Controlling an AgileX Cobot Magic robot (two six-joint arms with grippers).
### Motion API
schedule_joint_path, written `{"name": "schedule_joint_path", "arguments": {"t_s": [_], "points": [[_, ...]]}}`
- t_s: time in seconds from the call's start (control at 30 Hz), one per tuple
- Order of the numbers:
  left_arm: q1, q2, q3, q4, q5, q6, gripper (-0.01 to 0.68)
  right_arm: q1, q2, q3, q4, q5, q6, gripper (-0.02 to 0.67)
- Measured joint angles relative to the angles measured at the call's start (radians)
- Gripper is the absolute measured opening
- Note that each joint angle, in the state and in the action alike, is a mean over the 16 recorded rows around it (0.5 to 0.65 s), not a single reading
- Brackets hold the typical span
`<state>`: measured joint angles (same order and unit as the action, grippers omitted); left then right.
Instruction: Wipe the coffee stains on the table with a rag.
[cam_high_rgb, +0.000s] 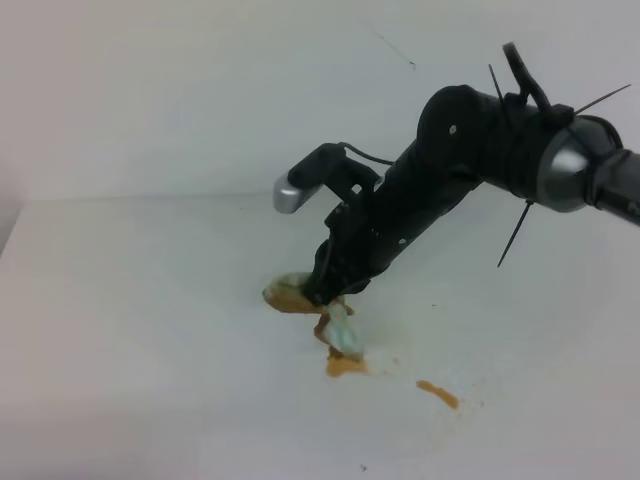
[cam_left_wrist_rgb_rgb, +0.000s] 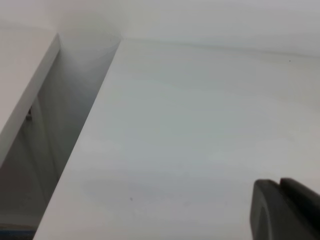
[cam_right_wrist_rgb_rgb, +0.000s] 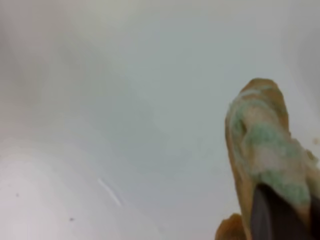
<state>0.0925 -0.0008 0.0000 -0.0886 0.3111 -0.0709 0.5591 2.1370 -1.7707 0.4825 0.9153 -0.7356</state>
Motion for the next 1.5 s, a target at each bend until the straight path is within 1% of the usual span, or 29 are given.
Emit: {"name": "schedule_joint_path", "arguments": {"t_s": [0.17,0.33,0.67,0.93,1.17,1.5], "points": [[0.0,0.0,0.0,0.0,0.0,0.0,-0.002,0.006,0.025,0.009,0.03,-0.003,0.031,0.024],[0.0,0.0,0.0,0.0,0.0,0.0,-0.002,0.007,0.059,0.024,0.015,0.0,0.075,0.024],[0.0,0.0,0.0,0.0,0.0,0.0,-0.003,0.006,0.084,0.101,-0.083,0.003,0.177,0.022],[0.0,0.0,0.0,0.0,0.0,0.0,-0.003,0.001,0.048,0.22,-0.155,-0.065,0.24,0.021],[0.0,0.0,0.0,0.0,0.0,0.0,-0.003,-0.032,-0.028,0.301,-0.173,-0.14,0.261,0.016],[0.0,0.0,0.0,0.0,0.0,0.0,-0.002,-0.119,-0.168,0.346,-0.228,-0.178,0.268,0.009]]}}
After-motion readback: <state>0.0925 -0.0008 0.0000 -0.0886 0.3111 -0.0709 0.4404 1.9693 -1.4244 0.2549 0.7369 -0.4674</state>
